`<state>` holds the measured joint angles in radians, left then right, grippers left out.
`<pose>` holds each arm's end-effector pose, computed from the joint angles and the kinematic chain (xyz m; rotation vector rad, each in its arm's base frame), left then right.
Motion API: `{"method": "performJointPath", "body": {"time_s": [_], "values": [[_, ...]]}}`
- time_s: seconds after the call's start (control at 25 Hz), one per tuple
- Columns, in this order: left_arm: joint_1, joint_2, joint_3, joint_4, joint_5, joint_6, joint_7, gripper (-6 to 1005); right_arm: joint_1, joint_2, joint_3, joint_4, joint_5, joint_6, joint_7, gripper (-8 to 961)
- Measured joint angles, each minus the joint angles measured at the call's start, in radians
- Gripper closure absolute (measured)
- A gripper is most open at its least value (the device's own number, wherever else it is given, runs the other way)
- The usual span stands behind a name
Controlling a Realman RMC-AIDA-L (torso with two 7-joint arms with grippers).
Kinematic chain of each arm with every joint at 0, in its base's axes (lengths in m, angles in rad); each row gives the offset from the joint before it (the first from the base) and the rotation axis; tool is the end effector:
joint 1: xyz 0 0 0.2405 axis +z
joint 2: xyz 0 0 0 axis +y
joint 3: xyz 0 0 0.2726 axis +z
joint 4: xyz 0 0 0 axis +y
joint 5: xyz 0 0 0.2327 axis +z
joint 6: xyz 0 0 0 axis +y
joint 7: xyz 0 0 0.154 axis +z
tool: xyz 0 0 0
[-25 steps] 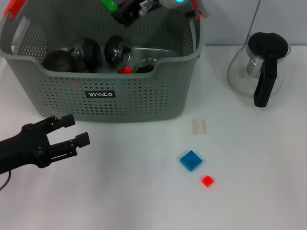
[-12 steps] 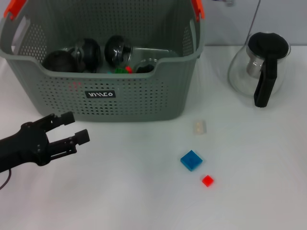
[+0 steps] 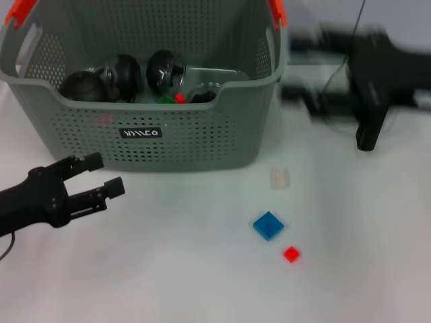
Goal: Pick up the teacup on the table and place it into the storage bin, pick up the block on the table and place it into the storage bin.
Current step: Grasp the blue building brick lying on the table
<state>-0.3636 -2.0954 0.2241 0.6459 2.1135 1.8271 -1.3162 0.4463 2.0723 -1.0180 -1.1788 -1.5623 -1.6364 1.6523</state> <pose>-0.3464 0.2780 0.0253 -2.4313 -0.8289 -0.9975 0.1616 0.3613 0.0494 -2.7613 0.2041 0.9906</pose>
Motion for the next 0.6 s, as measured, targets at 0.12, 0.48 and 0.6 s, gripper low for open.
{"method": "performJointPath", "body": {"time_s": [0.12,0.48,0.6], "values": [[-0.005,0.002,0.000,0.000,0.000,-0.001,-0.001,150,-0.018,-0.028,0.043,-0.059,-0.149,-0.131,0.082,192],[-0.009,0.003,0.000,-0.001,0.000,-0.002,-0.001,150,0.169,-0.019,-0.002,-0.212,-0.623,-0.305,0.316,190],[-0.005,0.003,0.000,-0.002,0.000,-0.001,-0.002,150,0.228,0.001,-0.057,-0.202,-0.719,-0.295,0.319,191]]}}
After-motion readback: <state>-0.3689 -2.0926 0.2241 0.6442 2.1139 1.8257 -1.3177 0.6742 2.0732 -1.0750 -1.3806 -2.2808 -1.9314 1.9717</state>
